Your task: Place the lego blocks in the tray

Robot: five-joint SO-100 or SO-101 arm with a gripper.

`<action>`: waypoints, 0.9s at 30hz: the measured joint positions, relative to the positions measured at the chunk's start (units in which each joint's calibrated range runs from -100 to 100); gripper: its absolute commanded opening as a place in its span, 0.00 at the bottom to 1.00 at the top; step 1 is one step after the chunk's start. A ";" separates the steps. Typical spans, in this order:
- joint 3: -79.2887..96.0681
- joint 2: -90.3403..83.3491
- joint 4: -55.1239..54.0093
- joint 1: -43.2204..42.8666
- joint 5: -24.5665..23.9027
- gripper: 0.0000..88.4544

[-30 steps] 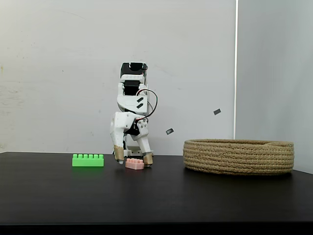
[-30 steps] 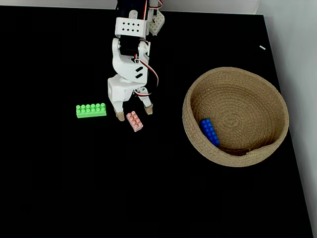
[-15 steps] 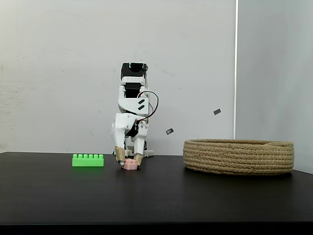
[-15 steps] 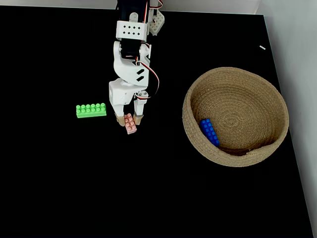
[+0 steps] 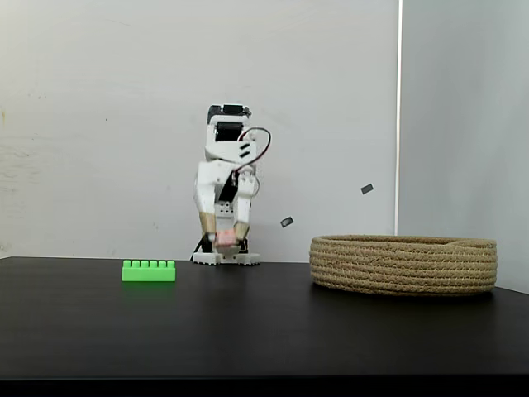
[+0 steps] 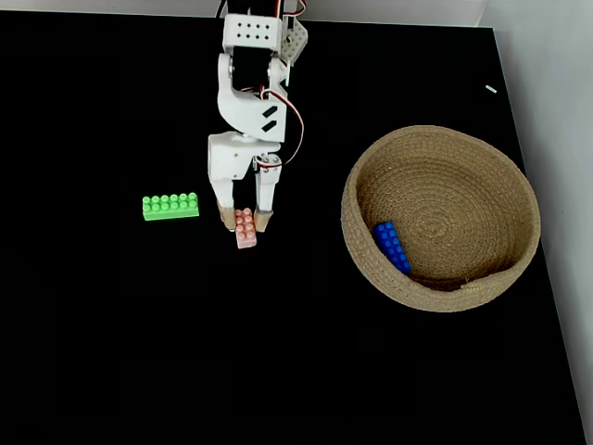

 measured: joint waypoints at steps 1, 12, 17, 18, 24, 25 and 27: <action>-1.33 -1.53 0.32 -0.73 -0.49 0.00; -9.01 -7.63 3.57 -18.00 -7.96 0.12; -7.16 -7.72 3.57 -24.10 -9.47 0.40; -6.54 -7.72 3.57 -24.59 -9.57 0.41; -3.09 -8.14 5.60 -23.86 -10.45 0.43; -2.83 -8.91 6.58 -22.96 -10.45 0.42; -2.83 -11.28 8.69 -20.36 -11.04 0.41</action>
